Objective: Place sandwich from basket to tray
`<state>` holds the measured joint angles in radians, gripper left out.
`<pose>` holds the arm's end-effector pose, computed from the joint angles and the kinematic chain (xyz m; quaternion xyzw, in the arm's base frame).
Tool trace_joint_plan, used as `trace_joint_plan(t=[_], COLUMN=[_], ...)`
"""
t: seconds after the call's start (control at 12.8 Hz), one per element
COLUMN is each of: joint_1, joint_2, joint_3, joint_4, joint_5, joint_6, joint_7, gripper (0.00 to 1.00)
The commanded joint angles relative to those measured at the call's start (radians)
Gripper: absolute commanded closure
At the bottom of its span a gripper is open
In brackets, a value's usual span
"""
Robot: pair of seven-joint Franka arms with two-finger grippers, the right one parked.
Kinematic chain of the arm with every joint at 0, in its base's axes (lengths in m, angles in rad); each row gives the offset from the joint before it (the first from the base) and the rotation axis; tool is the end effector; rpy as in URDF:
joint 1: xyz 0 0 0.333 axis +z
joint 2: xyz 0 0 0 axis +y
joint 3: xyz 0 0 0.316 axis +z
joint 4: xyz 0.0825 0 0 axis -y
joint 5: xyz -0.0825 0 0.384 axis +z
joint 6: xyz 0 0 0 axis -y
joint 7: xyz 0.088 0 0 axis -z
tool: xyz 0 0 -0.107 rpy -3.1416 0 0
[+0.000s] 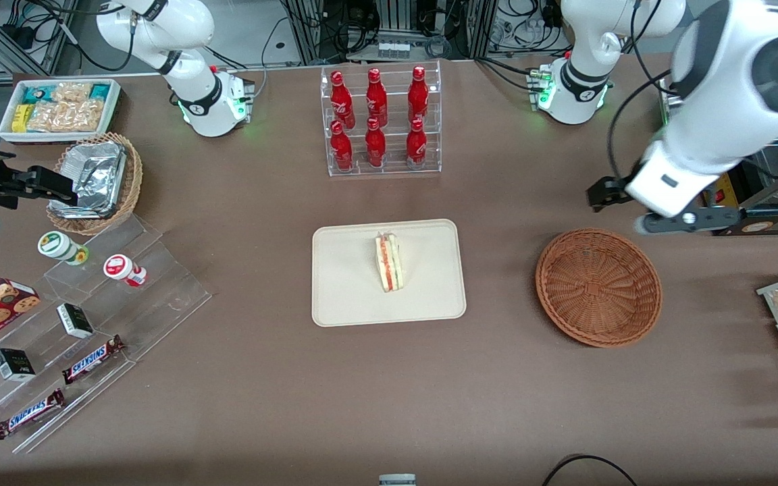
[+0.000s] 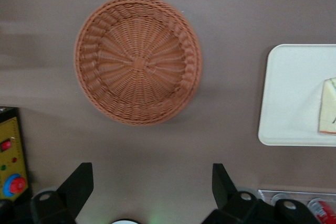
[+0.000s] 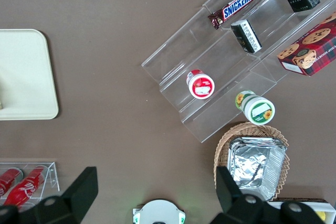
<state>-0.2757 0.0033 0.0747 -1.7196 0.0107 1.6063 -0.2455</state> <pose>0.5397 -0.1089 0.5556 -0.9981 -0.0217 0.0556 0.0182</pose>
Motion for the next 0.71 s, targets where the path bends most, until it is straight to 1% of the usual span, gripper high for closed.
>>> trace_joint_plan(t=[0.0,0.16,0.31,0.39,0.63], joint_1=[0.102,0.128,0.142,0.144,0.145], joint_2=[-0.054,-0.06,-0.049,-0.033,0.004], joint_3=[-0.013,-0.012,0.014,0.014,0.008], joint_4=[-0.041,-0.037,-0.006,0.0,0.081], joint_5=[-0.006,-0.008,-0.04,-0.041,-0.044], joint_6=[-0.006,-0.009,-0.02,-0.023,-0.019], joint_7=[0.156,0.21,0.273,0.276,0.271], gripper=[0.0,0.0,0.0,0.0,0.0])
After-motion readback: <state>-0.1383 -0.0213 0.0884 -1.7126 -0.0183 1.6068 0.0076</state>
